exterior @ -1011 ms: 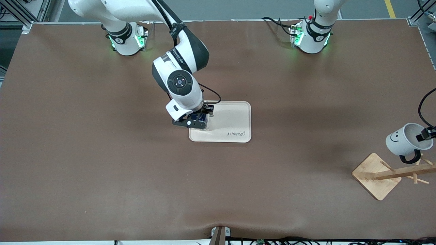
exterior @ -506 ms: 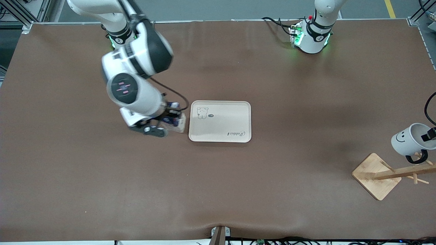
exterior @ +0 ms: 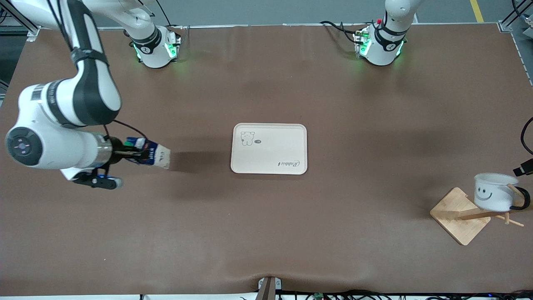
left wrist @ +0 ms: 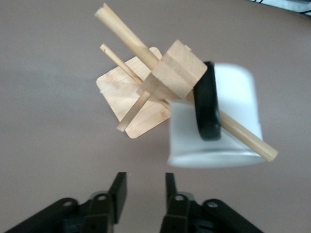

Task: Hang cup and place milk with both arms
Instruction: 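Carry the milk carton away from the tray with the right gripper, then set the carton on the table and open the right gripper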

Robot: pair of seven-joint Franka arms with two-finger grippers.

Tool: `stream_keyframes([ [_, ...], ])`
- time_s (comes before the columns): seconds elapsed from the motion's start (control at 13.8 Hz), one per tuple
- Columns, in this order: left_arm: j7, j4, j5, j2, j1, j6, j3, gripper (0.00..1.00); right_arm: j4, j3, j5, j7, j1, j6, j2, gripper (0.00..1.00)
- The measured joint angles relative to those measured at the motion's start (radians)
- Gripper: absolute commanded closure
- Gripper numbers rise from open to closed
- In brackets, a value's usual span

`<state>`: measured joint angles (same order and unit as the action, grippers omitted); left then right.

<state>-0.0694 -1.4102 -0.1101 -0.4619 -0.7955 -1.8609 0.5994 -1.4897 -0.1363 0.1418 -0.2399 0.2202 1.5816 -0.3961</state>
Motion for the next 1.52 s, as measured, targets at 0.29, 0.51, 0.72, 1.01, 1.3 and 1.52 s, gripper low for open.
stream_keyframes([
  [0.29,0.122,0.016,0.002,0.013,0.008,-0.001,0.052,0.0,-0.107,0.0,-0.046,0.151,-0.117,0.084,0.054,0.89],
  [0.51,0.192,0.016,0.002,0.042,0.023,0.016,0.087,0.0,-0.293,0.0,-0.048,0.25,-0.193,0.252,0.123,0.89],
  [0.72,0.2,0.016,0.002,0.07,0.037,0.064,0.105,0.0,-0.468,0.001,-0.049,0.301,-0.23,0.409,0.157,0.88],
  [1.01,0.221,0.016,0.0,0.125,0.056,0.123,0.12,0.0,-0.529,0.003,-0.048,0.323,-0.253,0.444,0.179,0.36],
  [1.3,0.273,0.016,-0.001,0.199,0.071,0.202,0.156,0.0,-0.529,0.008,-0.048,0.325,-0.253,0.437,0.184,0.0],
  [1.52,0.274,0.016,-0.001,0.24,0.071,0.222,0.162,0.0,-0.454,0.012,-0.053,0.325,-0.252,0.265,0.18,0.0],
])
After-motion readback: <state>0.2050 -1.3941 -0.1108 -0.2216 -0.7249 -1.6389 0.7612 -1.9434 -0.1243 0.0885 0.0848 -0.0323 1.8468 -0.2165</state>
